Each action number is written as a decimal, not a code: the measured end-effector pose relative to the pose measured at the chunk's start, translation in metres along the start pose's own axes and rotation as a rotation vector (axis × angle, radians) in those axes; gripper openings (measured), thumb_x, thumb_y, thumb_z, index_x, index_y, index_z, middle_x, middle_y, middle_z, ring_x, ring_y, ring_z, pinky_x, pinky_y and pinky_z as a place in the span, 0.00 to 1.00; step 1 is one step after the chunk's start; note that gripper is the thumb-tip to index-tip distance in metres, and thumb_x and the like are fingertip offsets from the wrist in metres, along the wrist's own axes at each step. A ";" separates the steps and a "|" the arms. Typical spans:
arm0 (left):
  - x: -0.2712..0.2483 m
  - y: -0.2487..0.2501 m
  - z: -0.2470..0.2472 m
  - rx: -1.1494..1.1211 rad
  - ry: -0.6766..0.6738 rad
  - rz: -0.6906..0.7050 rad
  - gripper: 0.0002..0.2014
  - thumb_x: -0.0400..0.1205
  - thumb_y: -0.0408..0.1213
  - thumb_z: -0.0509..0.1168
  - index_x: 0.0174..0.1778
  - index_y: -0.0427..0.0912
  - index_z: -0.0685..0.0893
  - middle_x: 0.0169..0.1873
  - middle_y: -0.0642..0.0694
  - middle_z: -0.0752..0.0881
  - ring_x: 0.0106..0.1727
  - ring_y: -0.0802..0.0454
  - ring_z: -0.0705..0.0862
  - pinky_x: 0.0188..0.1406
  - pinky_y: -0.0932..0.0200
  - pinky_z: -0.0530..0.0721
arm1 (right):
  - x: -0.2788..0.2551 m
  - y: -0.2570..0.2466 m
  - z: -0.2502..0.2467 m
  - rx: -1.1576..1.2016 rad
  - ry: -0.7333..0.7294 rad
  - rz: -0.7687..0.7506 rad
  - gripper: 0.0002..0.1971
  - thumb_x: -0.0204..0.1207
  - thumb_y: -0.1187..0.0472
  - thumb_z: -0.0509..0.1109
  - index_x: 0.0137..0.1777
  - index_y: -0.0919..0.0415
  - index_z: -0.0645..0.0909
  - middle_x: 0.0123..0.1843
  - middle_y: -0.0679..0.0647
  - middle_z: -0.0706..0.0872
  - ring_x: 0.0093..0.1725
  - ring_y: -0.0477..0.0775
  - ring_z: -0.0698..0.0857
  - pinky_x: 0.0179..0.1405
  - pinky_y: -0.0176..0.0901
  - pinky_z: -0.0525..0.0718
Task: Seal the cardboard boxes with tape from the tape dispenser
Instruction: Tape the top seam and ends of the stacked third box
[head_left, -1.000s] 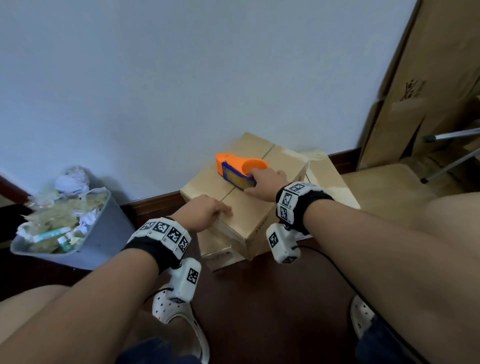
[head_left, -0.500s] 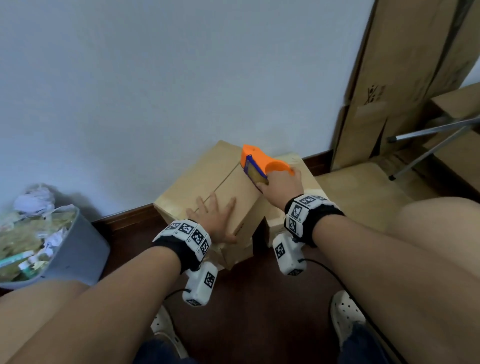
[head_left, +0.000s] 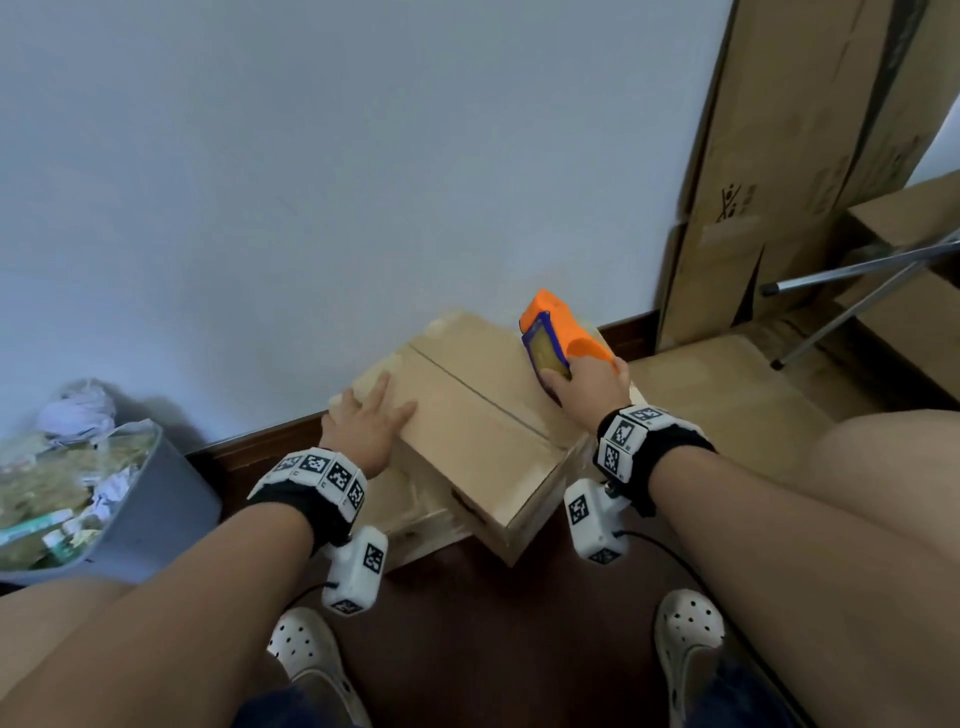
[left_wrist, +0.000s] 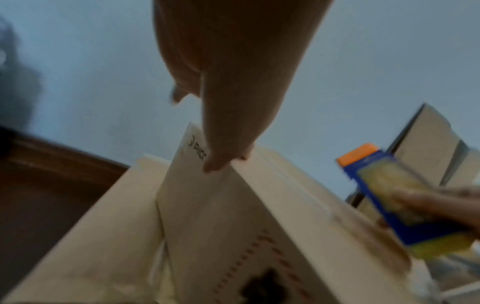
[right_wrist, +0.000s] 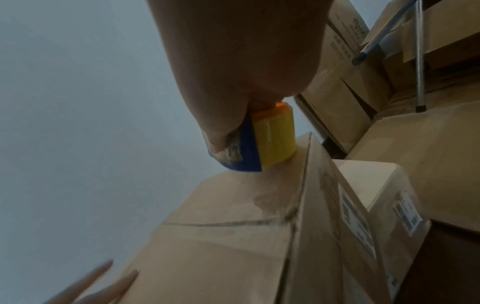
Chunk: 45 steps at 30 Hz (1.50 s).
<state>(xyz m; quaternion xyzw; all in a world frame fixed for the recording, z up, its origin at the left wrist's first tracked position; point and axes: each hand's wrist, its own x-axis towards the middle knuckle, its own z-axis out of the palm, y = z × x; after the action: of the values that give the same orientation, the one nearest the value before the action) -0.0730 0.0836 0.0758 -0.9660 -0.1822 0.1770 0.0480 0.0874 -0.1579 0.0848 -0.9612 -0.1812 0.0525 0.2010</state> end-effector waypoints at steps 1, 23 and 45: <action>0.004 0.004 0.000 -0.087 -0.070 -0.017 0.36 0.84 0.34 0.55 0.83 0.63 0.44 0.84 0.44 0.35 0.83 0.31 0.49 0.80 0.35 0.57 | 0.002 0.001 0.005 -0.017 -0.064 0.005 0.18 0.82 0.42 0.59 0.41 0.56 0.75 0.39 0.53 0.81 0.57 0.60 0.81 0.77 0.56 0.57; -0.039 0.057 -0.029 -1.083 -0.112 -0.049 0.25 0.83 0.47 0.64 0.77 0.52 0.70 0.75 0.44 0.71 0.72 0.45 0.73 0.71 0.48 0.76 | -0.025 0.011 -0.020 0.083 -0.163 0.101 0.33 0.81 0.45 0.62 0.83 0.43 0.55 0.72 0.55 0.79 0.72 0.63 0.76 0.76 0.61 0.64; 0.003 0.055 -0.004 -0.078 -0.005 0.383 0.30 0.88 0.46 0.52 0.84 0.59 0.46 0.84 0.58 0.47 0.84 0.36 0.50 0.80 0.40 0.60 | -0.020 0.014 -0.006 0.262 -0.141 0.087 0.17 0.81 0.45 0.64 0.39 0.58 0.72 0.44 0.57 0.83 0.48 0.64 0.82 0.55 0.55 0.80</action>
<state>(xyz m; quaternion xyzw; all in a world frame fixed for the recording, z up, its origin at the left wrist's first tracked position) -0.0506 0.0340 0.0699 -0.9837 -0.0020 0.1778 -0.0246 0.0742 -0.1797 0.0854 -0.9277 -0.1447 0.1517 0.3088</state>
